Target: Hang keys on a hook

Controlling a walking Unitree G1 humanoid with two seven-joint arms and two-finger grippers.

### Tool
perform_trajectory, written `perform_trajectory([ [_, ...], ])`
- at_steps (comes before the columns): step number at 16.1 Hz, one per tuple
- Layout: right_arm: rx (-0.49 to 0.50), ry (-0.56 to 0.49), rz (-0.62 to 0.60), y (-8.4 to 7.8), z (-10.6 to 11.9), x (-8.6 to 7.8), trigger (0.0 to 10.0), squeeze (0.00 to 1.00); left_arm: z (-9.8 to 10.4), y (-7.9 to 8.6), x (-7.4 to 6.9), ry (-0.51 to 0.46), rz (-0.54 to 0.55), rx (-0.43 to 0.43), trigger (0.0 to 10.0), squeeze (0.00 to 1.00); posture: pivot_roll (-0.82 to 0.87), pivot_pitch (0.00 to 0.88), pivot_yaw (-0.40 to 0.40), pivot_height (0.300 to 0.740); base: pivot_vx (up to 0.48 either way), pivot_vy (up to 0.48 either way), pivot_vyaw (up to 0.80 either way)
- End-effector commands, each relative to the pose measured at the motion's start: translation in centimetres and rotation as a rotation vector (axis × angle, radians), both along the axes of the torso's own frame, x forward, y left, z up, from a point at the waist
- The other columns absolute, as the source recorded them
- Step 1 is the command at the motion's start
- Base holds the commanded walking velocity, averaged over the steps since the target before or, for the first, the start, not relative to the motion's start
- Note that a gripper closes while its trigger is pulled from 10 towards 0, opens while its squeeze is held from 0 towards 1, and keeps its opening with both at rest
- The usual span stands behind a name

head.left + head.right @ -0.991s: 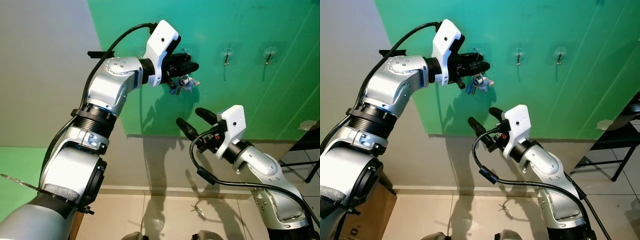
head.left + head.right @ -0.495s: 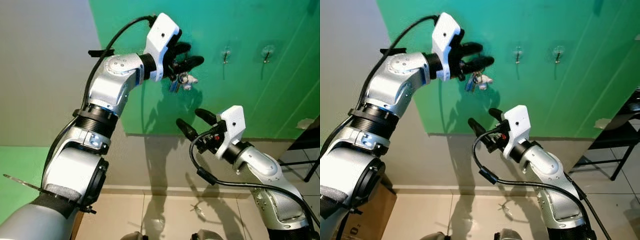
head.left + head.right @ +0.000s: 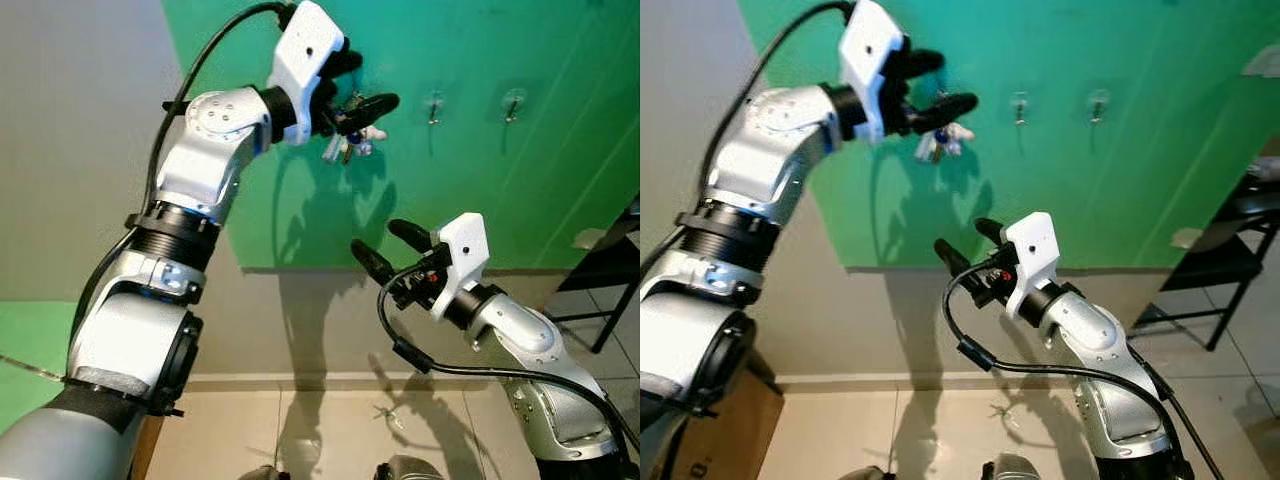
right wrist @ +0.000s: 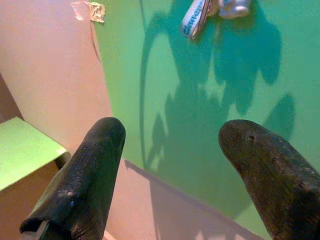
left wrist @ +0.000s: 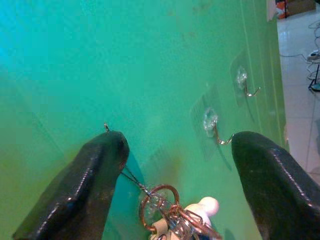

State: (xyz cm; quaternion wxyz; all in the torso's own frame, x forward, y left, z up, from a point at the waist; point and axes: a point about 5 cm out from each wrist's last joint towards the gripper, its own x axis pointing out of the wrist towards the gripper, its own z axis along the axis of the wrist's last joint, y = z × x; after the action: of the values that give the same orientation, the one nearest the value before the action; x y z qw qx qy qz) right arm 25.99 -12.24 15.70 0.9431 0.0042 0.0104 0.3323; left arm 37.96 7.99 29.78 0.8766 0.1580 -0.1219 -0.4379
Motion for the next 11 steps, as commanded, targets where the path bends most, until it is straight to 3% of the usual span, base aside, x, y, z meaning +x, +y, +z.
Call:
perform_trajectory([
  [1,-0.002,0.008,0.017,0.2,-0.2,-0.1,10.0,0.00,-0.2,2.1,0.4,0.009,0.089,-0.007,10.0,1.00,-0.16,0.000,0.055,0.722,0.000,0.000,0.00],
  [6,-0.009,0.011,0.041,0.6,-0.3,0.0,10.0,0.00,-0.8,1.5,0.0,0.029,0.055,0.015,10.0,1.00,-0.15,0.000,0.052,0.722,0.000,0.000,0.00],
  [7,-0.012,0.012,0.041,0.6,-0.4,0.0,10.0,0.00,-1.0,1.5,0.0,0.036,0.053,0.025,10.0,0.00,-0.15,0.000,0.052,0.722,0.000,0.000,0.00],
  [10,-0.013,0.014,0.035,0.6,-0.4,-0.2,10.0,0.00,-1.4,1.2,0.0,0.047,0.040,0.042,10.0,0.00,-0.16,0.000,0.060,0.722,0.000,0.000,0.00],
  [11,-0.012,0.014,0.034,0.6,-0.4,-0.2,10.0,0.00,-1.5,1.2,-0.1,0.051,0.030,0.043,10.0,1.00,-0.16,0.000,0.061,0.722,0.000,0.000,0.00],
])
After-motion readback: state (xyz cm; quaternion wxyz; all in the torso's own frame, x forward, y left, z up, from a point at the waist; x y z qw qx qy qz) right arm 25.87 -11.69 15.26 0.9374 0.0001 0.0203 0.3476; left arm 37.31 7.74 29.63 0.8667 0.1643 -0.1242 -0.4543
